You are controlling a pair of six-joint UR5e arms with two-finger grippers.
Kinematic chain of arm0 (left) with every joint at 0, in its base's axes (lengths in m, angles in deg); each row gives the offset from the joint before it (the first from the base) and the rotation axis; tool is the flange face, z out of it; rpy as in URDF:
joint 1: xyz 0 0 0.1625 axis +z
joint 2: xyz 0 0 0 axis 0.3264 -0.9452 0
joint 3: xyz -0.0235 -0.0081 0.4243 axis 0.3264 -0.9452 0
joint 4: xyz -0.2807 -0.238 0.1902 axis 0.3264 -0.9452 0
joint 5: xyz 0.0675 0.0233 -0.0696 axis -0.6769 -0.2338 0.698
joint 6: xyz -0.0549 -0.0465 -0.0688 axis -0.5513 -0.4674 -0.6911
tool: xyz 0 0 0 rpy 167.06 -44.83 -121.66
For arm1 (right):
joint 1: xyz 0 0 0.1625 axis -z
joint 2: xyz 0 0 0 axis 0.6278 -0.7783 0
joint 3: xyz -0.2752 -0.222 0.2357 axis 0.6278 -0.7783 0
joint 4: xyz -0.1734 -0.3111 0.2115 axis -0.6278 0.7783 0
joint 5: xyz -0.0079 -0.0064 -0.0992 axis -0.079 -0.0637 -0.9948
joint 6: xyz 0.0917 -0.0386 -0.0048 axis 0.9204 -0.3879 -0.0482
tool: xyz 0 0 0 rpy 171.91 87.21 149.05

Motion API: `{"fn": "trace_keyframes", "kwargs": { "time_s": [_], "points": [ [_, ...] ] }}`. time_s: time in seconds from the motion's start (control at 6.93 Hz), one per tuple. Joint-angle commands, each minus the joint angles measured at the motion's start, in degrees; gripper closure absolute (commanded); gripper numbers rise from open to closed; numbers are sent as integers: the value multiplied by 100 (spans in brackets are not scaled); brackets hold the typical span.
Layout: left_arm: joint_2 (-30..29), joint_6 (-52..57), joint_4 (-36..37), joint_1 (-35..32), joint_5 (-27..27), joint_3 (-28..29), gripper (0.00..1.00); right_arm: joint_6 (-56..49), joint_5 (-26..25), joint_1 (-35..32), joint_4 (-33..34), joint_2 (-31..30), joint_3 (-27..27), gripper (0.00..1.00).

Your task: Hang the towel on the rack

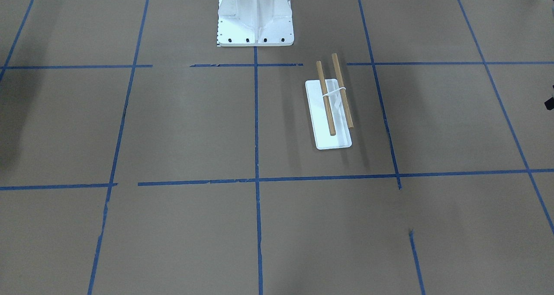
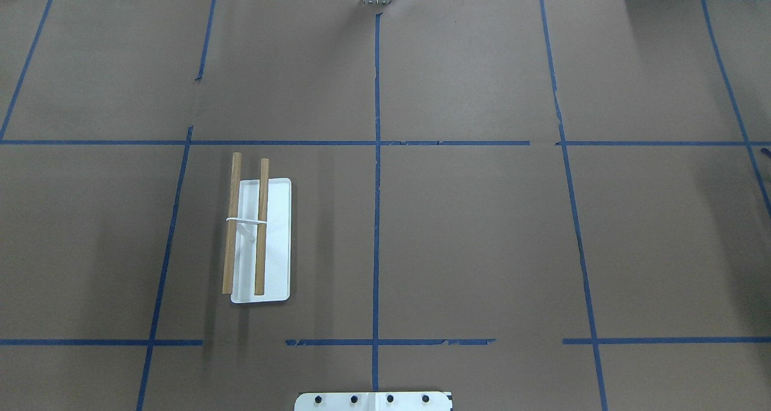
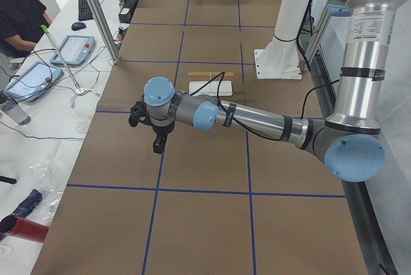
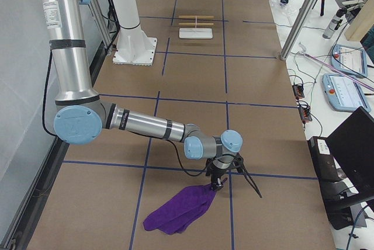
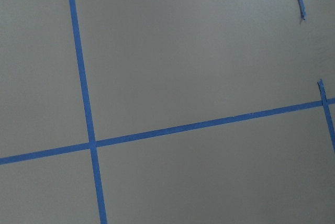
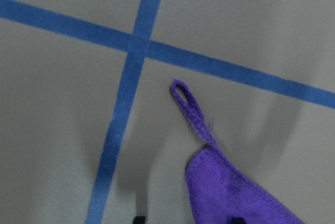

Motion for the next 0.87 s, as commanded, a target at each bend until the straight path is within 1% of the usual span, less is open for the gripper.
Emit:
{"fn": "trace_keyframes", "kwargs": {
  "time_s": [0.0,0.14,0.29,0.43,0.58,0.72],
  "points": [
    [3,0,0,9,24,-10,0,-169,-31,37,-4,29,-202,64],
    [3,0,0,0,24,-10,0,-239,-40,37,4,38,-195,95],
    [3,0,0,9,24,-1,0,-318,-23,37,5,151,-186,100],
    [3,0,0,0,24,-10,0,-328,47,-6,-4,178,-125,100],
    [-6,0,0,0,33,-53,0,-319,300,-285,144,361,146,100],
    [3,-9,0,0,320,-62,0,-241,677,-540,685,250,957,100]
  ]
}}
